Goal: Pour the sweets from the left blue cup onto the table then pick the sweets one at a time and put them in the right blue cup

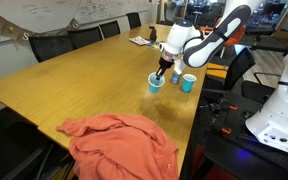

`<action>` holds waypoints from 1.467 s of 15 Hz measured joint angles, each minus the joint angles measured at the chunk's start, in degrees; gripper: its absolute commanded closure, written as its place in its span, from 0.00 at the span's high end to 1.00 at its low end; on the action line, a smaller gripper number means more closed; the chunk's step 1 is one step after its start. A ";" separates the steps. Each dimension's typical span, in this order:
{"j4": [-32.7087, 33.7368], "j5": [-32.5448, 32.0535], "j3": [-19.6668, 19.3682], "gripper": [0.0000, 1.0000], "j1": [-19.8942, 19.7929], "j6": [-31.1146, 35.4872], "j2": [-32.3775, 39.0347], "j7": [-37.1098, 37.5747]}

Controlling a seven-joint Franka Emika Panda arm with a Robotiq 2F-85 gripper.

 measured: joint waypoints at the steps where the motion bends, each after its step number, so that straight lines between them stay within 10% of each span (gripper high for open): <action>1: 0.89 -4.38 -2.59 0.00 0.86 -1.77 -0.85 2.24; 5: 5.91 -20.96 -7.89 0.00 2.09 -12.86 -0.62 12.07; 22: 27.60 -49.66 9.09 0.00 -4.31 -66.10 24.79 24.90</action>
